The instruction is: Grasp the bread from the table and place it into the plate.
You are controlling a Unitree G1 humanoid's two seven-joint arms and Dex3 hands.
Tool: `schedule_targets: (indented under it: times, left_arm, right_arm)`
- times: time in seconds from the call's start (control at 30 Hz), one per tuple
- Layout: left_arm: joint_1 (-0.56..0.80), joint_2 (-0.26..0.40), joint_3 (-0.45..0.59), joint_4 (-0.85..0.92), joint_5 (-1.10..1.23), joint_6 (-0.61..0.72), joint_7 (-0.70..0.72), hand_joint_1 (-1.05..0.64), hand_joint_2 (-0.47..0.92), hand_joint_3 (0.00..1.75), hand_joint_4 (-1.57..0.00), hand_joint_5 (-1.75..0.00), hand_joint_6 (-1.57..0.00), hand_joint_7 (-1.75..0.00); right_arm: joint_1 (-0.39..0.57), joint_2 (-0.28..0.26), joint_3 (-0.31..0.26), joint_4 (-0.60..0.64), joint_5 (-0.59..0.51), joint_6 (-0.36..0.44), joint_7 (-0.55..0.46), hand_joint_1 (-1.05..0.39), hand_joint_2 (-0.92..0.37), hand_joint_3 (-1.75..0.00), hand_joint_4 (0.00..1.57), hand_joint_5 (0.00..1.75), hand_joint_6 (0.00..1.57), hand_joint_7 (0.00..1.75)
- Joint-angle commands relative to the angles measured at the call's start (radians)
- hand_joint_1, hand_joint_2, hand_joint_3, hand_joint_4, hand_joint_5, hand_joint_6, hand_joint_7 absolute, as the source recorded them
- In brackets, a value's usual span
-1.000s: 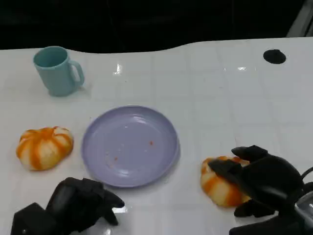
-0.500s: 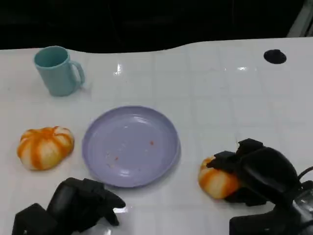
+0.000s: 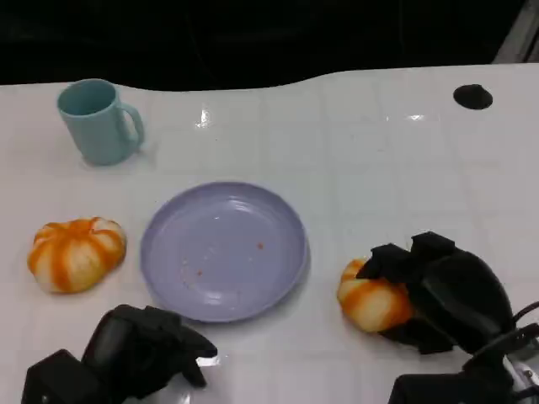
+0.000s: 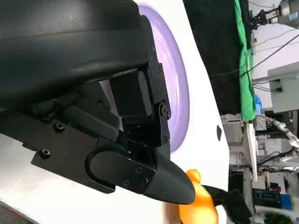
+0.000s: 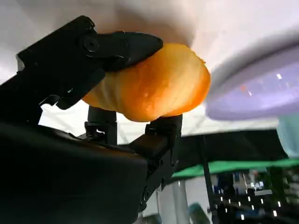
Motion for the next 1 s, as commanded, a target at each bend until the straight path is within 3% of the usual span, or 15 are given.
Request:
schedule_targets:
  times: [0.03,0.2,0.33,0.47,0.6,0.77,1.0]
  left_arm:
    - [0.008,0.011,0.004,0.004,0.000,-0.003,0.009,-1.05,0.92,0.10,-1.30,-1.04,-1.53,-0.32]
    - [0.009,0.014,-0.001,0.005,0.014,-0.007,0.021,-1.05,0.92,0.11,-1.30,-1.04,-1.53,-0.32]
    - [0.011,0.014,-0.003,0.004,0.010,-0.005,0.018,-1.05,0.92,0.11,-1.30,-1.04,-1.54,-0.32]
    - [0.013,0.015,-0.003,0.004,0.007,-0.007,0.015,-1.05,0.92,0.11,-1.30,-1.04,-1.53,-0.32]
    - [0.014,0.018,-0.002,0.006,0.006,-0.012,0.012,-1.05,0.92,0.11,-1.30,-1.03,-1.53,-0.32]
    - [0.010,0.020,-0.003,0.016,0.002,-0.014,0.002,-1.05,0.92,0.11,-1.29,-1.03,-1.53,-0.32]
    - [0.008,0.017,-0.002,0.020,-0.008,-0.006,-0.003,-1.05,0.92,0.09,-1.30,-1.03,-1.53,-0.32]
  right_arm:
    - [-0.027,0.013,-0.031,0.015,0.070,-0.081,-0.064,-0.26,-0.53,-1.03,0.86,1.75,0.62,1.72]
    - [-0.053,0.034,-0.042,-0.014,0.103,-0.103,-0.058,-0.24,-0.44,-1.15,0.88,1.75,0.68,1.60]
    - [-0.099,0.087,-0.046,-0.001,0.170,-0.146,-0.023,-0.23,-0.38,-1.25,0.89,1.75,0.65,1.73]
    - [-0.140,0.137,-0.033,0.031,0.185,-0.153,-0.003,-0.18,-0.29,-1.35,0.92,1.75,0.72,1.68]
    - [-0.202,0.185,-0.005,0.104,0.173,-0.167,0.001,-0.13,-0.25,-1.38,0.93,1.75,0.74,1.66]
    - [-0.287,0.239,0.029,0.202,0.154,-0.153,0.013,-0.07,-0.25,-1.35,0.95,1.75,0.87,1.42]
    - [-0.415,0.319,0.067,0.415,0.144,-0.173,-0.034,-0.05,-0.32,-1.25,0.95,1.75,0.85,1.51]
